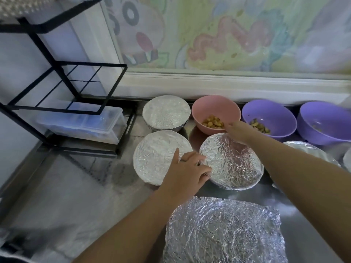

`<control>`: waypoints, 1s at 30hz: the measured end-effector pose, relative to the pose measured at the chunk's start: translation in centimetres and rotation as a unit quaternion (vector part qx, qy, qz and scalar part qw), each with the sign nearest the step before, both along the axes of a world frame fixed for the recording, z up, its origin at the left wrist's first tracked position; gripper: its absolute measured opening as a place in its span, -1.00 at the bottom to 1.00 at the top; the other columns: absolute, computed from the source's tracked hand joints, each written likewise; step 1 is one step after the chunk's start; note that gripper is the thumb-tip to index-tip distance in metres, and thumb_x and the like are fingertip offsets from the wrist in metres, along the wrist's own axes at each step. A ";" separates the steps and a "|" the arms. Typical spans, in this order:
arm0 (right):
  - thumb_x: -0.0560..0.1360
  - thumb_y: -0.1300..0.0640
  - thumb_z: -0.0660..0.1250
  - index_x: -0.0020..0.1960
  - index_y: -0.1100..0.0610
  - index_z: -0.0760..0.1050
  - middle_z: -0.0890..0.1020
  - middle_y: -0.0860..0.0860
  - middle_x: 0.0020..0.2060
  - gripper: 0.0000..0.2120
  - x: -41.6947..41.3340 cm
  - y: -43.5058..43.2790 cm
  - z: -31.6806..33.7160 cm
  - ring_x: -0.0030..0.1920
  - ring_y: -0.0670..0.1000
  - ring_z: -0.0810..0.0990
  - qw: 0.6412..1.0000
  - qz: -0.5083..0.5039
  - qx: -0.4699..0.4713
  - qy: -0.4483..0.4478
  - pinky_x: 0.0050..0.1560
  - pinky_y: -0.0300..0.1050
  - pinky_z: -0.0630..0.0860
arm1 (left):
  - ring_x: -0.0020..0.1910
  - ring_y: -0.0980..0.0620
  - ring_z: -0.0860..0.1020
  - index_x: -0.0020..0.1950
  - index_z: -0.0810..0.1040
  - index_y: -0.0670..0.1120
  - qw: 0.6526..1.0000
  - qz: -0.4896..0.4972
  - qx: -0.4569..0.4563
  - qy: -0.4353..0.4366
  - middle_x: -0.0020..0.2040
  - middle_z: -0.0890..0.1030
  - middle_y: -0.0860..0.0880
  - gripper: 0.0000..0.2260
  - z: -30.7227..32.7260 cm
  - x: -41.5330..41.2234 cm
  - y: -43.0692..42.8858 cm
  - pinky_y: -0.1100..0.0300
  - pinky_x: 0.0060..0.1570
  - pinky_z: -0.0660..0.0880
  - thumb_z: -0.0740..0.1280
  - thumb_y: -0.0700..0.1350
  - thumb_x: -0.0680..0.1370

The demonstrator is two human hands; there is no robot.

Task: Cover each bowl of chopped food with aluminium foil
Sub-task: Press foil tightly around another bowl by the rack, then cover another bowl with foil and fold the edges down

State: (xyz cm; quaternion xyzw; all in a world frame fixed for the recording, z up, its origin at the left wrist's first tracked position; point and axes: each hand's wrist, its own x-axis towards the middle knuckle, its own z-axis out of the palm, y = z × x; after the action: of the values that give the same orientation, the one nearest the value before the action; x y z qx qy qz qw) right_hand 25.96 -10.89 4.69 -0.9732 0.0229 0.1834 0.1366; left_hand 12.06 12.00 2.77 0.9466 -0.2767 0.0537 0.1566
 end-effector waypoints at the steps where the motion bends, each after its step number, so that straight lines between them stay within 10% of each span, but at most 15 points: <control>1: 0.64 0.18 0.13 0.08 0.22 0.58 0.67 0.17 0.02 -0.75 0.3 -0.1 -0.2 -0.03 0.16 0.63 1.000 -0.017 0.015 -0.016 0.02 0.06 0.59 | 0.34 0.04 0.46 0.07 0.64 0.18 1.000 -0.001 0.000 0.000 0.32 0.52 0.12 -0.86 0.0 0.0 0.1 -0.29 0.47 0.15 0.31 0.11 0.58; 6: 0.61 0.08 0.17 -0.06 0.11 0.61 0.62 0.06 -0.32 -0.74 -0.3 -0.4 0.4 -0.31 0.06 0.60 0.994 -0.030 0.013 -0.106 -0.23 0.03 0.64 | 0.32 0.02 0.49 0.04 0.64 0.16 1.000 -0.001 0.000 -0.006 0.30 0.54 0.11 -0.85 0.0 -0.1 0.0 -0.25 0.46 0.11 0.29 0.10 0.57; 15: 0.63 0.00 0.29 0.07 0.09 0.62 0.68 0.19 -0.17 -0.80 -3.9 -0.9 6.4 -0.12 0.25 0.61 0.952 -0.008 0.056 -0.300 -0.15 0.09 0.56 | 0.34 -0.01 0.49 0.22 0.61 0.08 1.000 -0.019 -0.005 -0.004 0.36 0.51 0.05 -0.78 1.0 -0.4 0.1 -0.20 0.48 0.25 0.35 -0.02 0.58; 21: 0.58 -0.11 0.26 0.09 0.13 0.62 0.67 0.09 -0.19 -0.66 -10.1 -2.0 8.4 -0.13 0.19 0.58 0.901 0.056 0.128 -0.411 -0.19 -0.03 0.37 | -0.03 0.16 0.55 0.17 0.60 -0.02 0.996 -0.059 -0.044 0.043 0.13 0.57 0.09 -0.84 2.1 -5.1 1.2 0.28 -0.08 0.53 0.32 -0.12 0.61; 30: 0.55 -0.04 0.31 0.04 0.16 0.65 0.68 0.00 -0.21 -0.71 -20.3 -4.2 8.9 -0.16 0.03 0.58 0.865 0.155 0.184 -0.440 -0.07 -0.09 0.43 | 0.37 -0.05 0.36 0.48 0.28 0.08 0.941 0.225 0.072 0.243 0.42 0.32 0.02 -0.39 -1.7 -12.7 1.1 0.02 0.27 0.43 0.35 0.25 0.50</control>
State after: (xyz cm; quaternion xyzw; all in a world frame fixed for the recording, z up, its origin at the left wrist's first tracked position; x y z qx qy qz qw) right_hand 5.69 -15.11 13.56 -0.9012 -0.2249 -0.2440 0.2788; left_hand -0.63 13.14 1.10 0.9771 -0.0134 -0.1646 0.1343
